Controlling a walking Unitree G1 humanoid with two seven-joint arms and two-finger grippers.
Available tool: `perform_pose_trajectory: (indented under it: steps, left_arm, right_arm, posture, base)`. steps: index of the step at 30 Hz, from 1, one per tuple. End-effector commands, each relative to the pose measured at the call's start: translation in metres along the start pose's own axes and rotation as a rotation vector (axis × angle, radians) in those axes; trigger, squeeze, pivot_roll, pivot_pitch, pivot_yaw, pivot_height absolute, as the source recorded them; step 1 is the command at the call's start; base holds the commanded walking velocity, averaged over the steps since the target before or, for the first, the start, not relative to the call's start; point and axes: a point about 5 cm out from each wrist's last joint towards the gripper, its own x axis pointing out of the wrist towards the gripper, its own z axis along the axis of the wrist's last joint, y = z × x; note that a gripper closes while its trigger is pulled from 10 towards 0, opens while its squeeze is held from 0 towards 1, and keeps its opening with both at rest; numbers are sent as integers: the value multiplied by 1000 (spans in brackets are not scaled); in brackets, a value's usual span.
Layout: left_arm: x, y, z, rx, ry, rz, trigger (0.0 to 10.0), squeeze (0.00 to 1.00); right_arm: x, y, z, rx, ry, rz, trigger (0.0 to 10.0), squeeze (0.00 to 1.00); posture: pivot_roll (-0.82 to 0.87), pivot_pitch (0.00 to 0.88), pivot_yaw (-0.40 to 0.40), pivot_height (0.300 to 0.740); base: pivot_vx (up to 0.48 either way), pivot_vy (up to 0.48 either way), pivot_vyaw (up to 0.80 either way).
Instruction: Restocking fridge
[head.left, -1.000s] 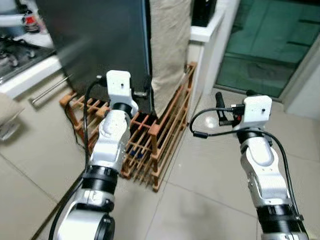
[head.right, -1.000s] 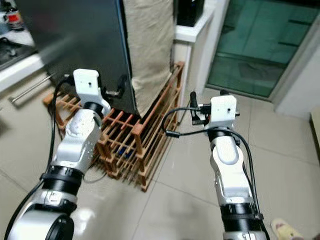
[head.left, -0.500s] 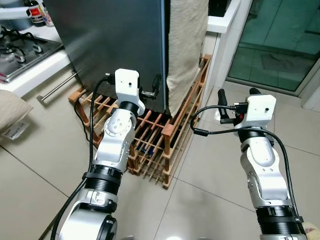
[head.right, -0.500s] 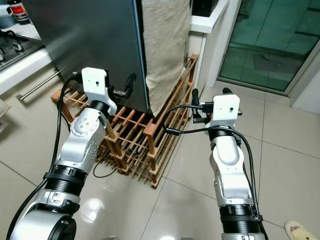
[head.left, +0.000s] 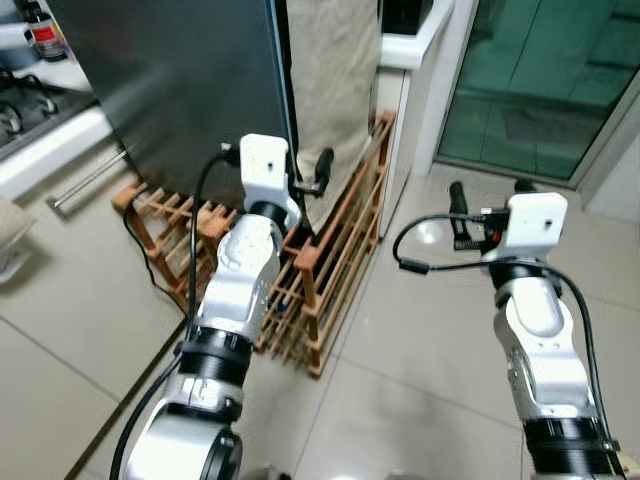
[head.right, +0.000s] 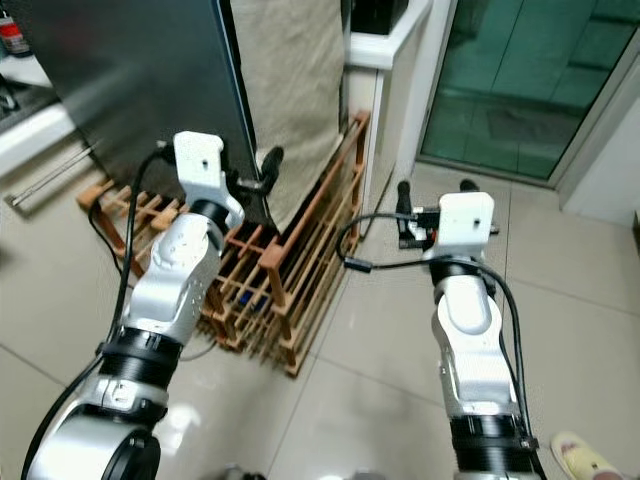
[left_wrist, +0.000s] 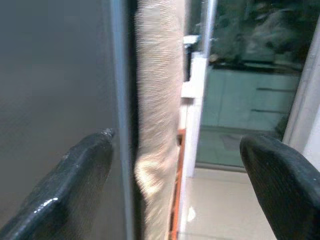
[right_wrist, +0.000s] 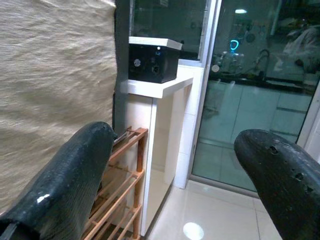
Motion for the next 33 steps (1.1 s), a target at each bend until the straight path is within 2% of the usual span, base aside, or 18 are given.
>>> perform_pose_trajectory:
  steps: [1,3,7,10,14,24,26,28,29,30,31,32,33]
  left_arm:
    - [-3,13,-9,-27,49,59,10000,0]
    - [-9,21,-19,-75,93,109,10000,0]
    - [-15,23,-25,-61,107,114,10000,0]
    - [-15,17,-22,-30,88,84,10000,0]
    - [-9,4,-4,-3,-14,9,10000,0]
    - [-14,-12,8,-44,-84,-85,10000,0]
    - [-24,-9,12,-55,-102,-86,10000,0]
    - [-41,-2,18,-47,-115,-85,10000,0]
    - [-41,-2,18,-47,-115,-85,10000,0]
    - [-50,2,19,-39,-118,-81,10000,0]
    - [-72,15,17,-31,-97,-42,10000,0]
    - [-72,15,17,-31,-97,-42,10000,0]
    - [-79,20,16,-30,-89,-26,10000,0]
  right_arm:
    - [-1,-1,3,-12,-4,-3,10000,0]
    - [-3,-2,2,-29,0,-1,10000,0]
    - [-5,-6,0,-32,3,-11,10000,0]
    - [-6,-8,-1,-30,6,-14,10000,0]
    - [-4,-6,0,-30,1,-6,10000,0]
    - [-8,-14,20,-78,-97,-49,10000,0]
    - [-18,-16,34,-98,-159,-105,10000,8]
    - [-36,-14,39,-113,-169,-122,10000,4]
    - [-36,-14,39,-113,-169,-122,10000,4]
    - [-43,-14,38,-116,-159,-120,10000,8]
    - [-63,-21,27,-109,-92,-121,10000,12]
    - [-63,-21,27,-109,-92,-121,10000,12]
    - [-68,-23,24,-109,-72,-121,10000,12]
  posture:
    - [-193,47,61,740]
    - [-193,47,58,740]
    - [-191,44,54,740]
    - [-187,40,52,740]
    - [-189,31,55,740]
    - [-195,20,54,740]
    - [-196,7,49,740]
    - [-191,7,43,740]
    - [-191,7,43,740]
    - [-191,7,43,740]
    - [-178,13,32,740]
    - [-178,13,32,740]
    - [-176,13,31,740]
  base:
    - [0,0,0]
    - [0,0,0]
    - [0,0,0]
    - [0,0,0]
    - [240,0,0]
    - [480,0,0]
    - [480,0,0]
    - [480,0,0]
    - [480,0,0]
    - [480,0,0]
    - [480,0,0]
    - [480,0,0]
    - [480,0,0]
